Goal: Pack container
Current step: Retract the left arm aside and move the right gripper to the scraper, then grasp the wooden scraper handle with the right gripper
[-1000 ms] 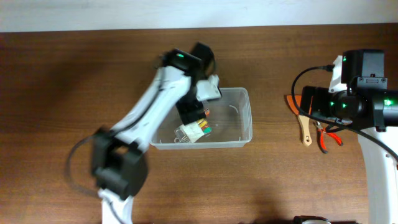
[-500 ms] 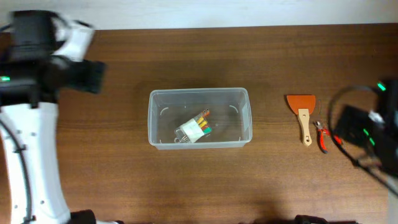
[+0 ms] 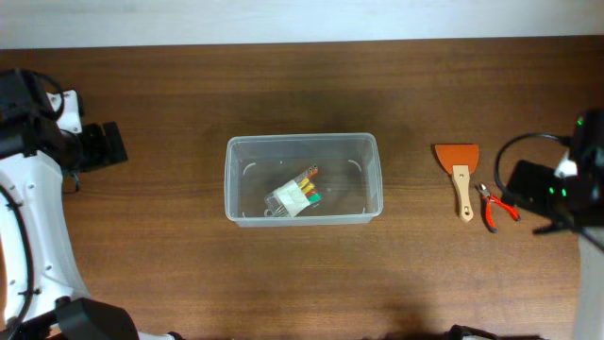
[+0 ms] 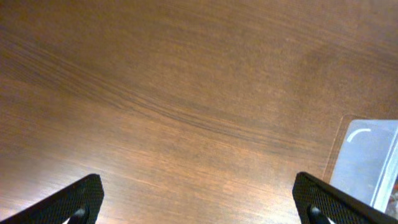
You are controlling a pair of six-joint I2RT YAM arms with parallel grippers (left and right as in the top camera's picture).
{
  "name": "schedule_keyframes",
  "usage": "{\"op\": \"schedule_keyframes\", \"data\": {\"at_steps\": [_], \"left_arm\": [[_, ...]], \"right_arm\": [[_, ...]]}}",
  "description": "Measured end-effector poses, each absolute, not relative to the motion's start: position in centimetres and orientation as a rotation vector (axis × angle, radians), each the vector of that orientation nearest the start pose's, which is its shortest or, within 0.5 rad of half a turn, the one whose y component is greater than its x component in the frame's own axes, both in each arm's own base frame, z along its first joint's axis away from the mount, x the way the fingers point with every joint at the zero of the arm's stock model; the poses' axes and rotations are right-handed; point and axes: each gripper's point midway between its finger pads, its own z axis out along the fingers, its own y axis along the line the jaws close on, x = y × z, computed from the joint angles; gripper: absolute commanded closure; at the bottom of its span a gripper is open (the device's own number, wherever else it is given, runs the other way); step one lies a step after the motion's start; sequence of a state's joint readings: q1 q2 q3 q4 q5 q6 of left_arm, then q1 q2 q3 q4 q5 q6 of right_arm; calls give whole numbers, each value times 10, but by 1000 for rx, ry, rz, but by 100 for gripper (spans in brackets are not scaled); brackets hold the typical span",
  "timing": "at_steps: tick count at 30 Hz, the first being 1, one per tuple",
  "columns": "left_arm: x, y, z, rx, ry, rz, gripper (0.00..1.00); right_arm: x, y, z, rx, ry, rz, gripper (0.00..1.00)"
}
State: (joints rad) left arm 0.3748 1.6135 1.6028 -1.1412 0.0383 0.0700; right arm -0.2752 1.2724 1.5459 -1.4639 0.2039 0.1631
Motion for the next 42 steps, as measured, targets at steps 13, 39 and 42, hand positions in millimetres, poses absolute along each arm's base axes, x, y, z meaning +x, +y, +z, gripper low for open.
{"op": "schedule_keyframes", "data": {"at_steps": [13,39,42], "left_arm": [[354,130,208,-411,2691,64,1],[348,128,205,-415,2723,60,1],[349,126,205,-407,2724,59,1]], "right_arm": [[294,-103,165,564,2979,-189,1],[337,-81,38,186,2987,-19,1],[338,-79,24,187,3012,6,1]]}}
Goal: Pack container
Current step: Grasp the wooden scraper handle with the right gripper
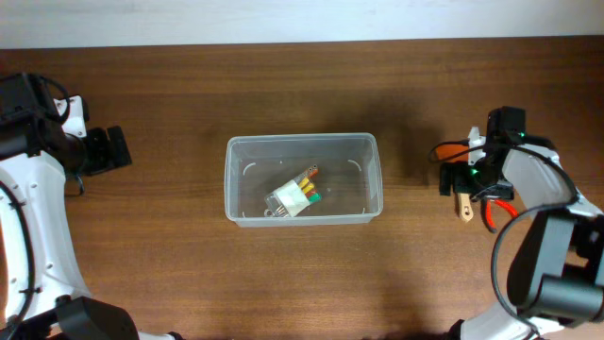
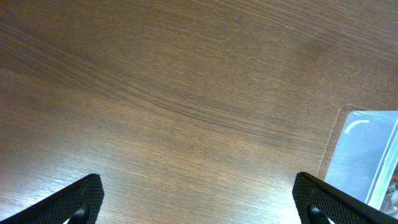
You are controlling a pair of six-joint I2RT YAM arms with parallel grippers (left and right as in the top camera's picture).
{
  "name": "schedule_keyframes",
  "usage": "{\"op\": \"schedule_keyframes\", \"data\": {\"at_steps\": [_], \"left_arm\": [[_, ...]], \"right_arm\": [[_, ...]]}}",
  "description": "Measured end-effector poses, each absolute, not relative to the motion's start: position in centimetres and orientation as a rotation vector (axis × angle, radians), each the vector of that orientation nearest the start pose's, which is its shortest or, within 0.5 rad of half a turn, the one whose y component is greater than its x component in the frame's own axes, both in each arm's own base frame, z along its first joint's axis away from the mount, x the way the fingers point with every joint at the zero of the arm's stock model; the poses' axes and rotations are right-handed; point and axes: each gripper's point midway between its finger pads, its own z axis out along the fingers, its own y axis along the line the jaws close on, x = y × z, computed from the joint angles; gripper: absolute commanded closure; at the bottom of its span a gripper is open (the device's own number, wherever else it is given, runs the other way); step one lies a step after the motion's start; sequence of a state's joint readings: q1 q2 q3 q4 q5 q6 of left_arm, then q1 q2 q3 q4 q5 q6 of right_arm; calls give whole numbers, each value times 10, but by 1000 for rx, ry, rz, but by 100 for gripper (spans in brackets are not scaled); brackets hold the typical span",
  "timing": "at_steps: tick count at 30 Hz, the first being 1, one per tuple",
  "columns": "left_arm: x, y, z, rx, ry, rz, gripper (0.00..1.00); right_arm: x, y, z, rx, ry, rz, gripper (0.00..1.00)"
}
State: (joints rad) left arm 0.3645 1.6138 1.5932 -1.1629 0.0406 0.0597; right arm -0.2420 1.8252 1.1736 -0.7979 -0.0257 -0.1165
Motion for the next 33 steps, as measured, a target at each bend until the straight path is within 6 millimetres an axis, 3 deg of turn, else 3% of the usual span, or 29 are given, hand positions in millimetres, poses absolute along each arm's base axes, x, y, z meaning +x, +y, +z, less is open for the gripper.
{"op": "schedule_keyframes", "data": {"at_steps": [13,18,26,29,33], "left_arm": [[351,118,205,-377,2727,53,1],[351,118,205,-377,2727,53,1],[351,118,205,-377,2727,53,1],[351,118,205,-377,2727,53,1],[351,118,205,-377,2727,53,1]], "right_arm": [[334,-75,-2,191,3075,50,0],[334,-75,-2,190,3074,48,18],[334,-75,-2,184,3076,45,35],[334,-75,-2,176,3076,45,51],[334,-76,-3,177,3077,45,54]]}}
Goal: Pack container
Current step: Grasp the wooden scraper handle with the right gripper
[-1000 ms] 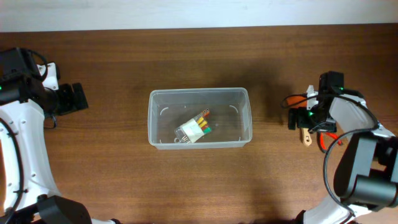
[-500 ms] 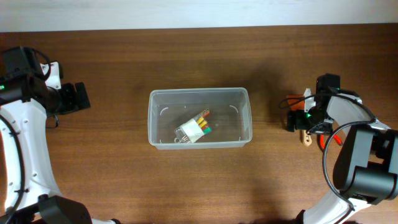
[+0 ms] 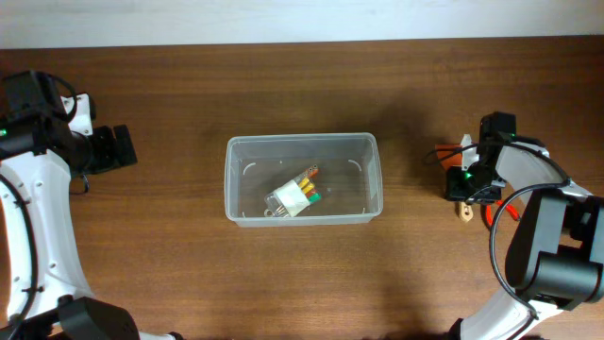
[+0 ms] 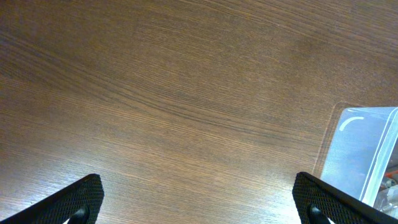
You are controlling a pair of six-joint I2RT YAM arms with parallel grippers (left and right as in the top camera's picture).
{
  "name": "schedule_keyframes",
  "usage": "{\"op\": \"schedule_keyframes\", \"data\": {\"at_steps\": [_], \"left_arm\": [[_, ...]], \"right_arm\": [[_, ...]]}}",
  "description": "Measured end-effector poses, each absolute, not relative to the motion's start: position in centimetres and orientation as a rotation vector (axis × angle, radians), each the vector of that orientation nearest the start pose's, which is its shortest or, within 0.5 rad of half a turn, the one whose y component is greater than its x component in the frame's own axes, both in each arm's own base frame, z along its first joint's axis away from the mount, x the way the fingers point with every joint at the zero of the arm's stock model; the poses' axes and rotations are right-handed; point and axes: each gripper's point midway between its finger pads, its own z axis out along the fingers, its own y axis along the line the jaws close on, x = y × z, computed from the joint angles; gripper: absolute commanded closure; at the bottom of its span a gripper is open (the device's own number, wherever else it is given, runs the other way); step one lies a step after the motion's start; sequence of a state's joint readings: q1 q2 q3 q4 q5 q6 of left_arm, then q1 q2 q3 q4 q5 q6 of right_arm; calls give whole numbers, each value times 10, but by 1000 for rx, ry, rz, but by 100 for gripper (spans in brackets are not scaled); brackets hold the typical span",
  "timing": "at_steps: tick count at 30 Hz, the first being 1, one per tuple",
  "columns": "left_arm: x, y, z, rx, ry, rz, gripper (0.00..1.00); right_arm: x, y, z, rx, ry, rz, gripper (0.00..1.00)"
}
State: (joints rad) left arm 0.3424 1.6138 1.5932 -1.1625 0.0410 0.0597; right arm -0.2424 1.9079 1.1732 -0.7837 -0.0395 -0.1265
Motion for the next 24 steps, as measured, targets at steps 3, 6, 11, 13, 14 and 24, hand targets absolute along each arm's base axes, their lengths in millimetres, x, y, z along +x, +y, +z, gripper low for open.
{"op": "schedule_keyframes", "data": {"at_steps": [3,6,11,13,14,24], "left_arm": [[351,118,205,-377,2727,53,1],[351,118,205,-377,2727,53,1],[351,118,205,-377,2727,53,1],[351,118,205,-377,2727,53,1],[351,118,205,-377,2728,52,1],[351,118,204,-377,2730,52,1]], "right_arm": [[334,-75,-3,176,3078,45,54],[334,-75,-3,175,3078,45,55],[334,-75,-3,177,3078,45,64],[334,-75,-3,177,3078,46,65],[334,-75,-3,177,3078,46,66],[334,-75,-3,177,3078,46,75]]}}
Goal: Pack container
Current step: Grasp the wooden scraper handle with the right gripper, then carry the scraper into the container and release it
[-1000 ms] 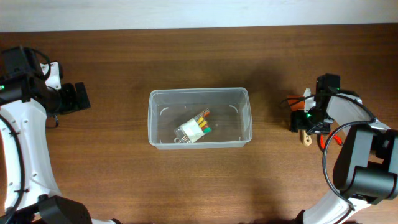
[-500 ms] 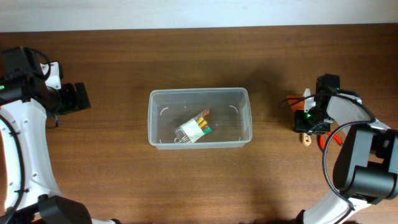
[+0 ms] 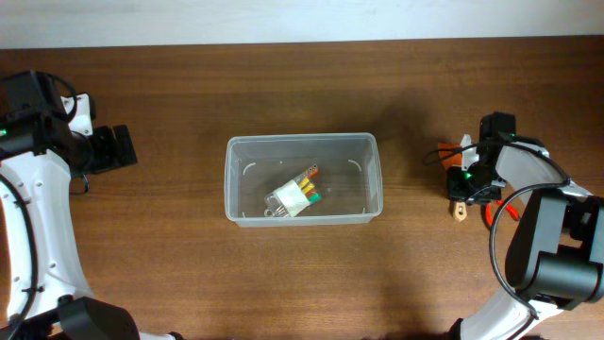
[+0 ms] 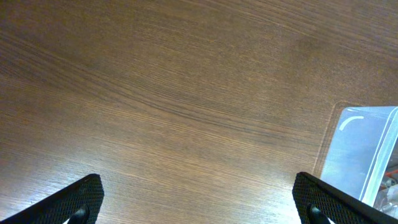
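A clear plastic container (image 3: 302, 142) stands mid-table and holds a bagged bundle of coloured markers (image 3: 295, 194); its corner (image 4: 367, 155) shows in the left wrist view. To the right lies a scraper (image 3: 459, 212) with an orange blade and a wooden handle. My right gripper (image 3: 464, 181) sits down over its handle, and the jaws are hidden from above. Far to the left of the container, my left gripper (image 3: 118, 148) hangs open over bare wood, its fingers (image 4: 81, 199) wide apart.
Red-handled pliers (image 3: 491, 219) lie just right of the scraper, partly under my right arm. The table (image 3: 302, 85) is dark wood, with its far edge against a white strip at the top.
My right gripper stays down on the scraper, whose handle tip sits slightly further left. The left arm has not moved.
My right arm was at the table's right edge, with the scraper and pliers lying uncovered. Then its gripper was over the scraper's blade end, then lower on the handle, where it remains. My left gripper stayed open and edged a little toward the container.
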You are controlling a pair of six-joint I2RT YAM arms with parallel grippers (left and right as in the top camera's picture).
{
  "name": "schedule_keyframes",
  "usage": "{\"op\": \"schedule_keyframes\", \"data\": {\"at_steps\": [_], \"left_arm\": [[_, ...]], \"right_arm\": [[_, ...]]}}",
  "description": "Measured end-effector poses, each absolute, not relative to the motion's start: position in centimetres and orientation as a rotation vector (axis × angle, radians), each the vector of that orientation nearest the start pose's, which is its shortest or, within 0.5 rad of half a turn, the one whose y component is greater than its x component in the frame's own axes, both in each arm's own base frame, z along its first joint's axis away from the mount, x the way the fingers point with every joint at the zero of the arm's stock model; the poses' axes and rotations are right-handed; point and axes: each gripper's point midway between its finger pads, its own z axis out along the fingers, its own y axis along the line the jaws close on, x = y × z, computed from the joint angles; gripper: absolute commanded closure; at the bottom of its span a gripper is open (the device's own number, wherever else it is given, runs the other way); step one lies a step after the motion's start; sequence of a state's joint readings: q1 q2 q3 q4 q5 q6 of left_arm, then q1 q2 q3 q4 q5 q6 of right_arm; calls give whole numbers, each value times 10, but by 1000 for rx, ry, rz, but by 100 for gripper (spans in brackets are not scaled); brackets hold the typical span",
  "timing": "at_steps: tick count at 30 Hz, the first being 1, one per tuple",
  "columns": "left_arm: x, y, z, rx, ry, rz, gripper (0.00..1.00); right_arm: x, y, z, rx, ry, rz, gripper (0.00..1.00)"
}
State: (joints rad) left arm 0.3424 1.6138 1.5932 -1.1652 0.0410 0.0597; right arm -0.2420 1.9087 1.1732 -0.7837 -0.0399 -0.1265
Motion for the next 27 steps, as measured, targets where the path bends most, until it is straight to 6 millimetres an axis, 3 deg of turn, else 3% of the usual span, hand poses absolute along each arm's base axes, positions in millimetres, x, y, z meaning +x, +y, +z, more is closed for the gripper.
{"op": "schedule_keyframes", "data": {"at_steps": [6,11,22,27], "left_arm": [[345,115,202,-382,2757,44,1],[344,115,202,-382,2758,44,1],[342,114,201,-384,2771,40,1],[342,114,201,-384,2771,41,1]], "right_arm": [[334,-75,-3,184,3078,48,82],[334,-75,-3,187,3077,52,96],[334,-75,-2,189,3079,53,96],[324,-72,9,210,3145,79,96]]}}
